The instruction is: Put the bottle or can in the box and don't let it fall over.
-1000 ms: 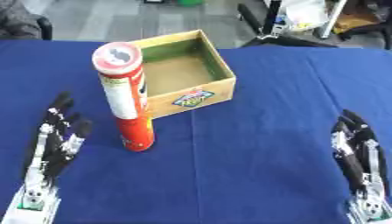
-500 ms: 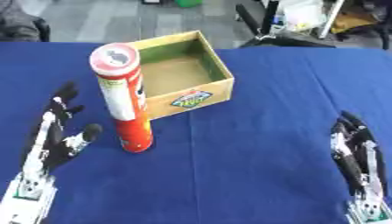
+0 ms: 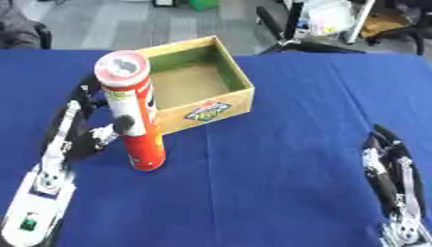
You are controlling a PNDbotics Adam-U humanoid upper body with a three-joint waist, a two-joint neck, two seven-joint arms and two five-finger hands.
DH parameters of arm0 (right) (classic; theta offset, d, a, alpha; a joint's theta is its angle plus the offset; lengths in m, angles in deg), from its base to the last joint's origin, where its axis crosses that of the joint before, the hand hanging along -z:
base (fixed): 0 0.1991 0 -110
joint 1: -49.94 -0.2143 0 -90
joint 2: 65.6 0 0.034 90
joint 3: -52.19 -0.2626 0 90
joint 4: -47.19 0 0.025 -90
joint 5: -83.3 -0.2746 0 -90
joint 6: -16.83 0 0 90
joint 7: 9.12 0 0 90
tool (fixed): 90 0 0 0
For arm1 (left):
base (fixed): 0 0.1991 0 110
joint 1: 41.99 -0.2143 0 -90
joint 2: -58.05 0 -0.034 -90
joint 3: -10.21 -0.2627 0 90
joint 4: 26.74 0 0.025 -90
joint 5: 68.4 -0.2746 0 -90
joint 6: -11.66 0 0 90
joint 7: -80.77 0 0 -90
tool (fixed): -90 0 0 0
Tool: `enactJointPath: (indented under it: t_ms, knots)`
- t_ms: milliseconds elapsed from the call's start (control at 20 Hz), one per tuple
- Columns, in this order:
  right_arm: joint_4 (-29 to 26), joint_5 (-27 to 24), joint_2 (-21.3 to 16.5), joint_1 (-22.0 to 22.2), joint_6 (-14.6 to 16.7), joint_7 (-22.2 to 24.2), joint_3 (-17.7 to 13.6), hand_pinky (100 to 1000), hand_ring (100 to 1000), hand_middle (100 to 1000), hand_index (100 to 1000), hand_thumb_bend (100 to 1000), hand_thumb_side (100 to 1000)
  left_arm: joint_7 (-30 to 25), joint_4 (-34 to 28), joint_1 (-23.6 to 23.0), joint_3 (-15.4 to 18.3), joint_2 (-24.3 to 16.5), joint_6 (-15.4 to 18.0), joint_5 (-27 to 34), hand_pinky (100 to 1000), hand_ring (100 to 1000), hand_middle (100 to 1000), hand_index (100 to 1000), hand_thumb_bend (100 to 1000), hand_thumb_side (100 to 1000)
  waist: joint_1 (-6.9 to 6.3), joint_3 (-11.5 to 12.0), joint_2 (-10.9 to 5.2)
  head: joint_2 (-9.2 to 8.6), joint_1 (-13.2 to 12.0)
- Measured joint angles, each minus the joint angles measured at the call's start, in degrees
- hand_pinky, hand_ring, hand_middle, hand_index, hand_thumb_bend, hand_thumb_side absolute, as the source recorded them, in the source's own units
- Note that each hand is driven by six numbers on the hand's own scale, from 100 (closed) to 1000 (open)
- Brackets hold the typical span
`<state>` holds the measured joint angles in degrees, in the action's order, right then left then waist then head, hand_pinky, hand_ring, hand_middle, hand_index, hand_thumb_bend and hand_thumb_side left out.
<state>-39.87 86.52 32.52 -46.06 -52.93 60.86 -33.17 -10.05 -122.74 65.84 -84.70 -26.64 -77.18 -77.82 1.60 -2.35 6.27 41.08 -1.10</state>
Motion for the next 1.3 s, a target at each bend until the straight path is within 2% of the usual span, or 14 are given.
enactJointPath:
  t_ms: [550, 900, 1300]
  knots:
    - [0.03, -0.01, 0.0, 0.0, -0.07, 0.12, 0.01, 831, 904, 881, 866, 100, 547, 0.35, 2.53, 1.82, -1.31, 1.1, -2.66, 3.44, 835, 969, 946, 967, 841, 627, -0.01, -0.12, 0.0, 0.0, -0.02]
    - [0.06, -0.02, 0.01, 0.0, -0.07, 0.13, 0.02, 831, 904, 881, 866, 100, 549, -1.52, 4.28, 1.77, -1.95, 1.54, -2.45, 6.48, 806, 943, 921, 961, 811, 621, -0.01, -0.18, 0.0, 0.0, -0.02]
    - [0.22, -0.08, 0.01, 0.0, -0.07, 0.13, 0.02, 831, 904, 881, 866, 100, 554, -4.75, 5.24, 1.4, -1.98, 1.54, -2.14, 6.72, 747, 882, 864, 947, 788, 616, -0.01, -0.19, 0.0, -0.19, 0.02]
